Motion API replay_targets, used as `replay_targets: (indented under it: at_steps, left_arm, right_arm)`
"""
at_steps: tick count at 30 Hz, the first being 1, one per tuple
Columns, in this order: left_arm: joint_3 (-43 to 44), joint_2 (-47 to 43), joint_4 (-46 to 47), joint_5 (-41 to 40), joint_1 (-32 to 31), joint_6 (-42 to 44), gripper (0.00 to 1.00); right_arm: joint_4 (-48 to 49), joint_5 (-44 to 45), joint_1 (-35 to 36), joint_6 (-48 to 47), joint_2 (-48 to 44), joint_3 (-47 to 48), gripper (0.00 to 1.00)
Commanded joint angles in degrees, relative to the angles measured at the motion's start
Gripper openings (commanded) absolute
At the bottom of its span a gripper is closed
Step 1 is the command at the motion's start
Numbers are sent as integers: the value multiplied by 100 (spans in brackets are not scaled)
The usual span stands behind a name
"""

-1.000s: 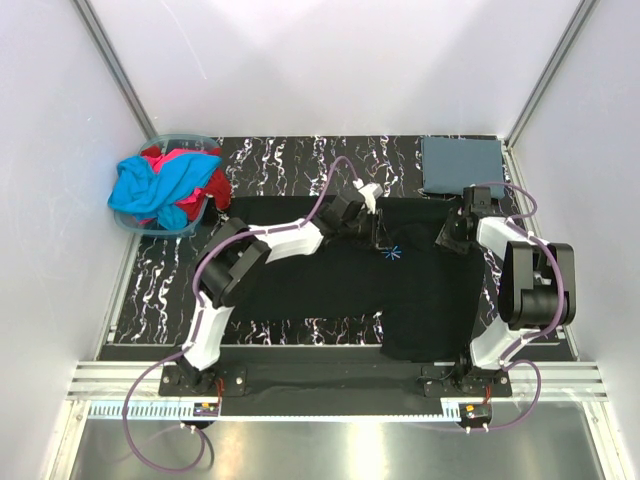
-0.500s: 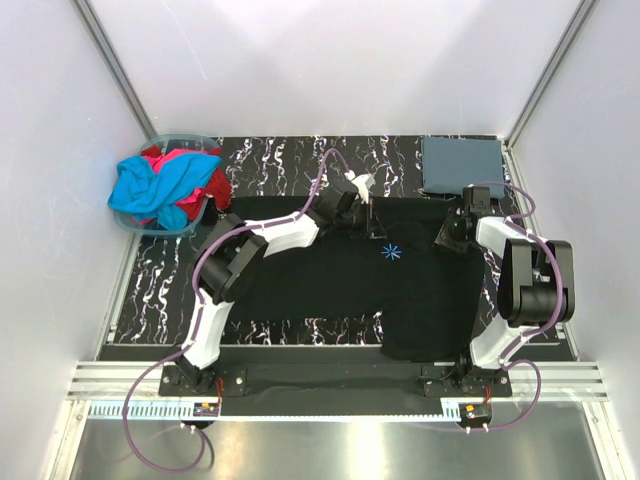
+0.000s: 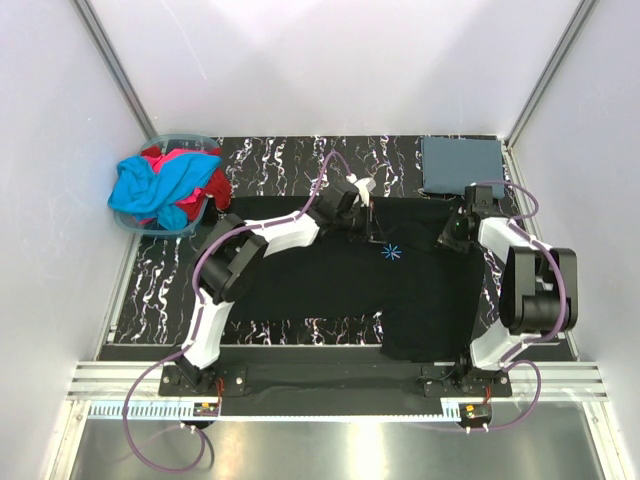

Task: Fold and stack the t-shirts
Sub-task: Fold the tshirt

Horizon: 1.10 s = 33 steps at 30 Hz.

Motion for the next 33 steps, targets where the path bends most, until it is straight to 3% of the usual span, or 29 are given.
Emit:
replay_targets:
  at_steps: [1,21,33]
  left_arm:
    - [129,-255,20,286,27,-82,0]
    - [-671,-958,-182,233,27,-496,0]
    - [-899,-1214,-647,31,-236,-347,0]
  right_arm:
    - [-356,-84,-12,89,-646,220,0]
    - [-1685,364,-12,423,-1737,98,0]
    - [-2054,680,-12,1064,-1790,-219,0]
